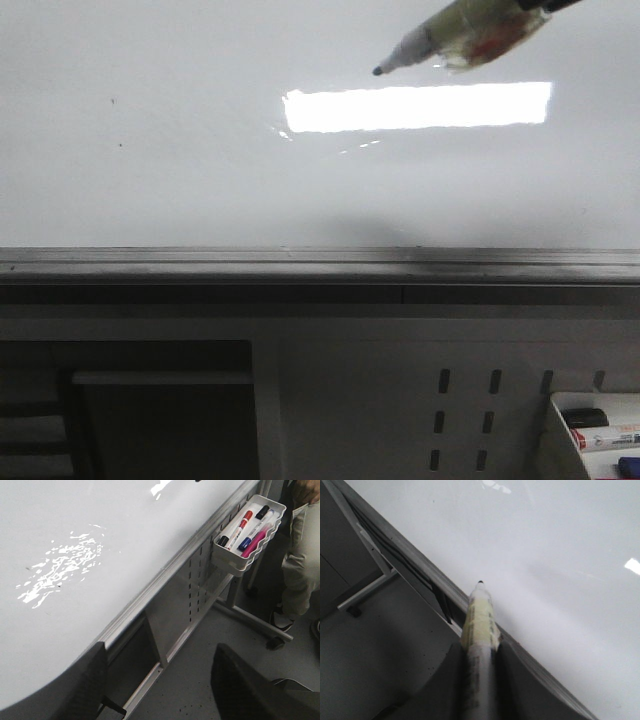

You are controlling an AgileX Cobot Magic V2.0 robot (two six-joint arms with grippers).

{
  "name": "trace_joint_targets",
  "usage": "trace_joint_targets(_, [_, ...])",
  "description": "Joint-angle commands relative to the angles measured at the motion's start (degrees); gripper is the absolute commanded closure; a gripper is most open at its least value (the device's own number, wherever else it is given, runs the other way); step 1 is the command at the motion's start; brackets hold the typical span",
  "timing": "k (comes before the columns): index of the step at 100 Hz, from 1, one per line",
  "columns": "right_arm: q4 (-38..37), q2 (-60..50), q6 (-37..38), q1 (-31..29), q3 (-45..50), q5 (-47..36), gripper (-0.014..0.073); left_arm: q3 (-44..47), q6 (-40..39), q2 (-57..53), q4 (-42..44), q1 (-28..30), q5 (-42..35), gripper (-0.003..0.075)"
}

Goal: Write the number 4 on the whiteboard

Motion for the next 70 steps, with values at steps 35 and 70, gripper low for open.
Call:
trace_joint_targets(35, [5.1, 13.6, 0.0, -0.1, -18.1, 7.9, 0.0629, -1.4, -0.5, 0.1, -2.7, 0.3, -4.2, 0.0300])
trace_joint_targets(70, [7.1, 19.6, 0.0, -0.1, -18.1, -4.2, 0.0629, -1.4, -0.5, 0.1, -2.7, 0.3, -4.2, 0.0300])
